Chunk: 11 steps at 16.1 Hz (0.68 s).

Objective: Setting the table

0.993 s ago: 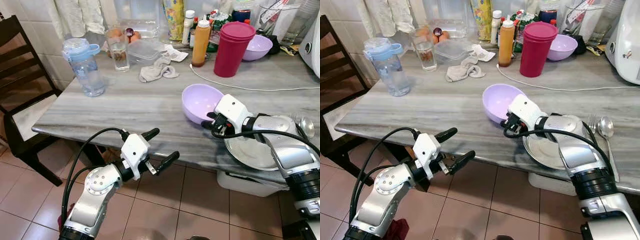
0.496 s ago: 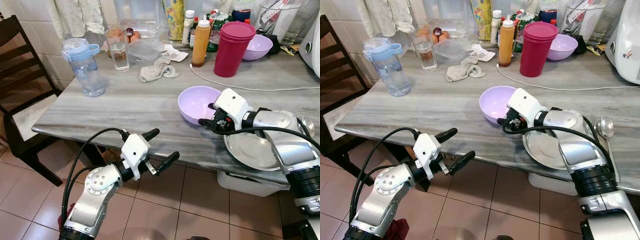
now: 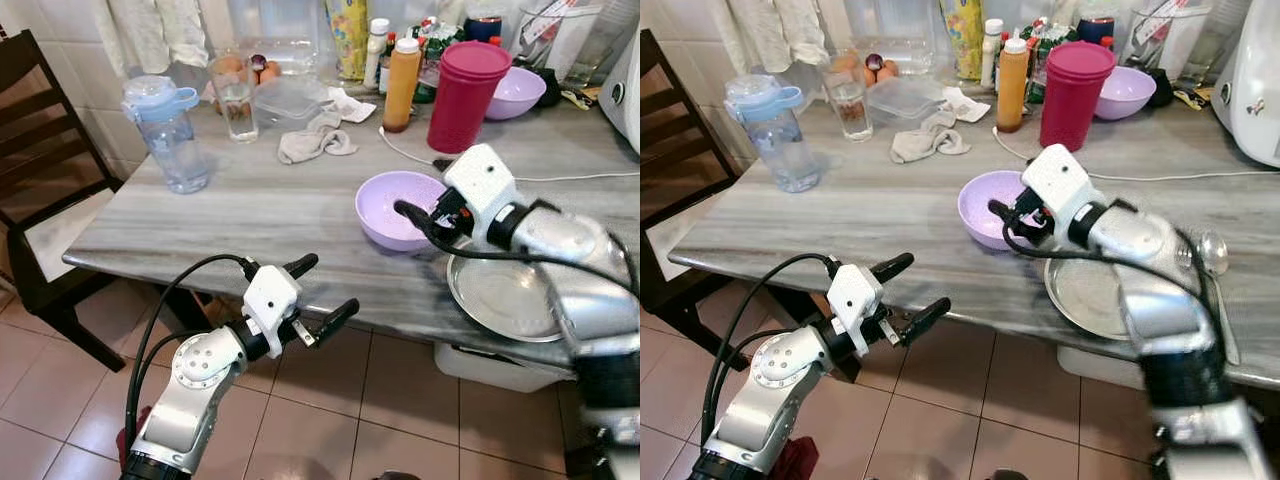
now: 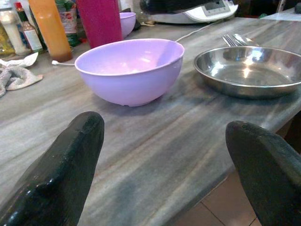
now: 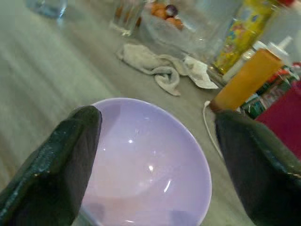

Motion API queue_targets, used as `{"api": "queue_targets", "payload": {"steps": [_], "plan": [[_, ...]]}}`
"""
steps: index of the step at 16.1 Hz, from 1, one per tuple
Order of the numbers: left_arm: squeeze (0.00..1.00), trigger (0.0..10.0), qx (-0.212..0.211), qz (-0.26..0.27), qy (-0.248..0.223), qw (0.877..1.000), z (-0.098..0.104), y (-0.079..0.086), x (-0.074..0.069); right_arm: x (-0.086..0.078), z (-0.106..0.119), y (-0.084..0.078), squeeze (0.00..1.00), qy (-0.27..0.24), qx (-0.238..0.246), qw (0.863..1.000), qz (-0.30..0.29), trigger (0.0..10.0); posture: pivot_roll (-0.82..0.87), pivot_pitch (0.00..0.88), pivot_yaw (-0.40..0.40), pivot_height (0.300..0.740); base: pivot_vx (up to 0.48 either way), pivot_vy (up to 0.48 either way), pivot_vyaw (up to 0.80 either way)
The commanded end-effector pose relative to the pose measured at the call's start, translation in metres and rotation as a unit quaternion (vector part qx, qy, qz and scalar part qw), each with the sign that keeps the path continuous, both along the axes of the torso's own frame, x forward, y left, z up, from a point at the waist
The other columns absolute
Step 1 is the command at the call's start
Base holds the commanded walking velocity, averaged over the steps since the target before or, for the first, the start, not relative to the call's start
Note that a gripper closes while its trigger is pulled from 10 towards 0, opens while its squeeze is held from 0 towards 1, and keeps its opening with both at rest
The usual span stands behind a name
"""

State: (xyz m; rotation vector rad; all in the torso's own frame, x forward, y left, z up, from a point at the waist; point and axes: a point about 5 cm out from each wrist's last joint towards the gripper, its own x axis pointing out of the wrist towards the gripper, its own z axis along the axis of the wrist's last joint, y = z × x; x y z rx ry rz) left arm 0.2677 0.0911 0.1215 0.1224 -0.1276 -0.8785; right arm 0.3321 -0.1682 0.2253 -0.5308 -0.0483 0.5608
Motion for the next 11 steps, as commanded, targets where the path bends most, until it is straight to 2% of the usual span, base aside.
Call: {"api": "queue_targets", "payload": {"steps": [1,2,5,6,9,11], "plan": [[0.00,10.0,0.000,0.011,-0.005,1.000,0.002,0.002,0.002,-0.007,0.002,-0.003,1.00,-0.027,0.018,0.999,-0.033,10.0,-0.27,0.115,0.072,0.740,0.000,0.000,0.00],[0.00,10.0,-0.002,0.012,-0.005,1.000,0.002,0.001,0.003,-0.009,0.000,-0.005,1.00,-0.031,0.028,0.998,-0.048,10.0,-0.28,0.116,0.075,0.740,0.000,0.000,0.00],[0.00,10.0,-0.015,0.013,0.000,1.000,0.005,0.003,0.008,-0.025,-0.005,-0.017,1.00,-0.076,0.083,0.981,-0.160,10.0,-0.29,0.125,0.082,0.740,0.000,0.000,0.00],[0.00,10.0,-0.015,0.014,0.000,1.000,0.005,0.004,0.008,-0.029,-0.006,-0.019,1.00,-0.083,0.079,0.978,-0.176,10.0,-0.29,0.125,0.082,0.740,0.000,0.000,0.00],[0.00,10.0,-0.016,0.009,0.000,1.000,0.006,0.002,0.009,-0.040,-0.015,-0.024,1.00,-0.084,0.087,0.966,-0.228,10.0,-0.31,0.137,0.091,0.740,0.000,0.000,0.00],[0.00,10.0,-0.020,0.002,-0.002,1.000,0.008,0.001,0.008,-0.044,-0.021,-0.024,1.00,-0.066,0.104,0.958,-0.259,10.0,-0.31,0.138,0.090,0.740,0.000,0.000,0.00]]}}
